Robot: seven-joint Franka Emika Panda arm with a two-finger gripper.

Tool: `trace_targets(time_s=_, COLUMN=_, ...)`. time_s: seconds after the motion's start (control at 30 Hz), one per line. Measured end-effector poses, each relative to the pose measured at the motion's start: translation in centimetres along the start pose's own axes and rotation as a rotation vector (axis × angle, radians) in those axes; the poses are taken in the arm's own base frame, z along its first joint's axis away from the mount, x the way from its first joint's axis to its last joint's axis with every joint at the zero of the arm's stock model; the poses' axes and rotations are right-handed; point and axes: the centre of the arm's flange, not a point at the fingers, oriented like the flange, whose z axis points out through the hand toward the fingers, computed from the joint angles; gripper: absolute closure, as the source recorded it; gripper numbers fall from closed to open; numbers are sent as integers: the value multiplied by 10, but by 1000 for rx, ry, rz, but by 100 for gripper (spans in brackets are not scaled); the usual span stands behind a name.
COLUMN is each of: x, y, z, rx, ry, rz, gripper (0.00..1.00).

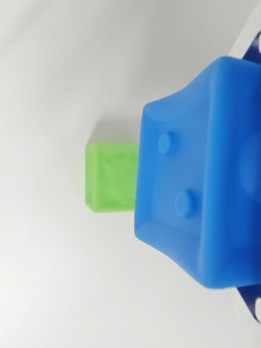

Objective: Stack cube

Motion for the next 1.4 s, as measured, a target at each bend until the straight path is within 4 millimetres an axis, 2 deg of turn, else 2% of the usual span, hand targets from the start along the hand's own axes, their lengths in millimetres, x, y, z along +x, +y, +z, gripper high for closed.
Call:
trace_targets(time_s=0.83, x=0, y=0, z=63, rx=0, ry=-1, rz=0, gripper=100)
trace_targets(time_s=1.4, x=-1, y=0, z=89, rx=0, ry=-2, rz=-1, gripper=100)
